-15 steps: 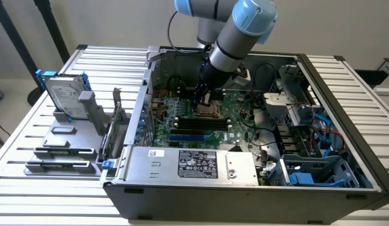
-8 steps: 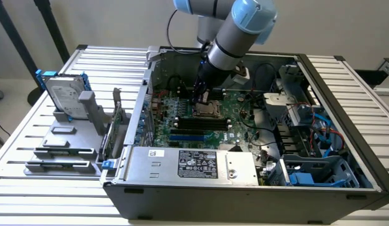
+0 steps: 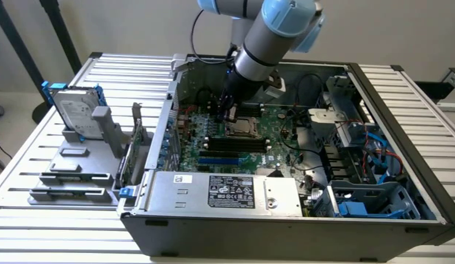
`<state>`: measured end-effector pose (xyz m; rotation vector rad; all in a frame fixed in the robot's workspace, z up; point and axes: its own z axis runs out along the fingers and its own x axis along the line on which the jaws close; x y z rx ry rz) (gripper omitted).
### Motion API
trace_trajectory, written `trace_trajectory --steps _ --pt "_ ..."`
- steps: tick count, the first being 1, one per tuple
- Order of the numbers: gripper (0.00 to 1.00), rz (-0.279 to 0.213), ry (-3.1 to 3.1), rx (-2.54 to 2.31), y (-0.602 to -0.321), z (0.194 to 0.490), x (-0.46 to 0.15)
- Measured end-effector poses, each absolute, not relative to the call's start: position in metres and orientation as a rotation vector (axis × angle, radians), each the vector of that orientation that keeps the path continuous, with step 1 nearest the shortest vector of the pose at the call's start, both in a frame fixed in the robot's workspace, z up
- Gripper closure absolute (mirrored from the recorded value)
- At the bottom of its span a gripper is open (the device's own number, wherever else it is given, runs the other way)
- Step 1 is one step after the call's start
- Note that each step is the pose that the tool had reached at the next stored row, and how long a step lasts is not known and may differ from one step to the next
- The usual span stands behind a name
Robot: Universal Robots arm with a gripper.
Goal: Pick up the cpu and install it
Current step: 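Close the cpu cover, then install the first cpu locking lever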
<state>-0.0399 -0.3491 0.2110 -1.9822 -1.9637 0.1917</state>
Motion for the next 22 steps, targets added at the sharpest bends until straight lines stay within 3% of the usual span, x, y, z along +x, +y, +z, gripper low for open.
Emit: trace_trajectory --steps 22 --pt "0.89 0.192 -1.963 -1.981 -0.3517 0.2214 -0.0460"
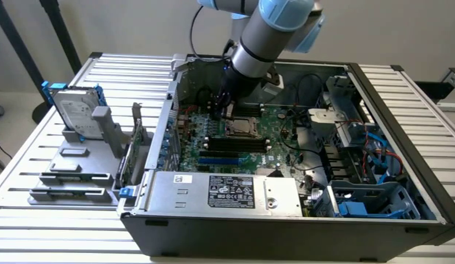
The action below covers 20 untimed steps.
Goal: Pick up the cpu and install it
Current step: 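Install the first cpu locking lever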
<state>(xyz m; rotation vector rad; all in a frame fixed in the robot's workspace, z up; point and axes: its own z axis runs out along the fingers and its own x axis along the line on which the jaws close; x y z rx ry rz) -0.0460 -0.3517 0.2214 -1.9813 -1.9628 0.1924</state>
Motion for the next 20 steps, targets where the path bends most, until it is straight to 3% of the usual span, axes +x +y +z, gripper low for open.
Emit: trace_trajectory --steps 20 --pt "0.89 0.160 -1.826 -2.099 -0.3559 0.2315 -0.0525"
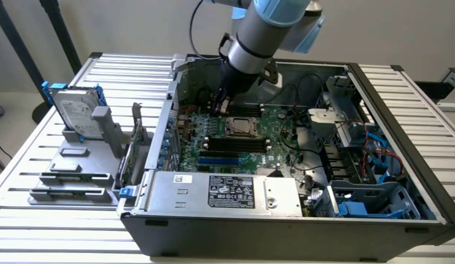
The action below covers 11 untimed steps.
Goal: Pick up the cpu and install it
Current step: 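Install the first cpu locking lever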
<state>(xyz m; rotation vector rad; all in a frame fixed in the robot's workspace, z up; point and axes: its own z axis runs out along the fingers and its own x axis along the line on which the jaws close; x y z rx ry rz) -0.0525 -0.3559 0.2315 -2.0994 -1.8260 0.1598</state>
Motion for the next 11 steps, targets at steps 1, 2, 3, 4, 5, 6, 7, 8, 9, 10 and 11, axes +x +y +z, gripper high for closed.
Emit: trace_trajectory --steps 1,2,3,4,5,6,7,8,9,10,11 --pt "0.89 0.157 -1.813 -2.110 -0.3559 0.2313 -0.0526" --pt "0.89 0.154 -1.799 -2.121 -0.3559 0.2311 -0.0527" --pt "0.89 0.151 -1.786 -2.132 -0.3559 0.2311 -0.0528" --pt "0.89 0.149 -1.775 -2.140 -0.3559 0.2311 -0.0531" --pt "0.89 0.145 -1.766 -2.141 -0.3560 0.2311 -0.0536" --pt "0.89 0.143 -1.759 -2.140 -0.3564 0.2319 -0.0541" --pt "0.89 0.141 -1.753 -2.138 -0.3569 0.2328 -0.0545" --pt "0.89 0.139 -1.748 -2.137 -0.3576 0.2339 -0.0550" --pt "0.89 0.139 -1.745 -2.136 -0.3585 0.2350 -0.0554" --pt "0.89 0.140 -1.742 -2.135 -0.3595 0.2361 -0.0560" --pt "0.89 0.141 -1.741 -2.135 -0.3605 0.2372 -0.0566"
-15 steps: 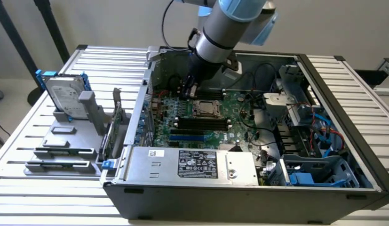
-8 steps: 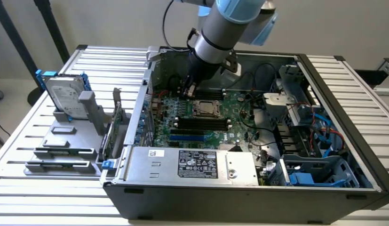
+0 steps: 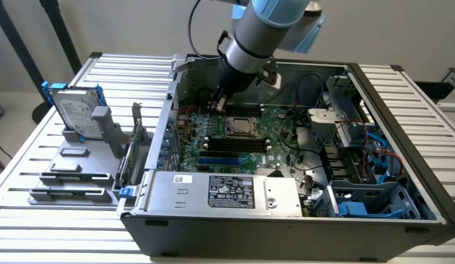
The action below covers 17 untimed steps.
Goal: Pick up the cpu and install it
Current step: 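Install the first cpu locking lever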
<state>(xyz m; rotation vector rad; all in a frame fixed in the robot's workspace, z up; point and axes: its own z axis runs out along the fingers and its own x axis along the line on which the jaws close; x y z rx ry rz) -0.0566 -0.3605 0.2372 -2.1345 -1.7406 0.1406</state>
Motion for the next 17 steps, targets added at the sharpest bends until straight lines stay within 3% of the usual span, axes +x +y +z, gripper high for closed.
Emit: trace_trajectory --steps 9,17 --pt "0.89 0.142 -1.730 -2.138 -0.366 0.242 -0.066" --pt "0.89 0.114 -1.632 -2.207 -0.366 0.242 -0.067"
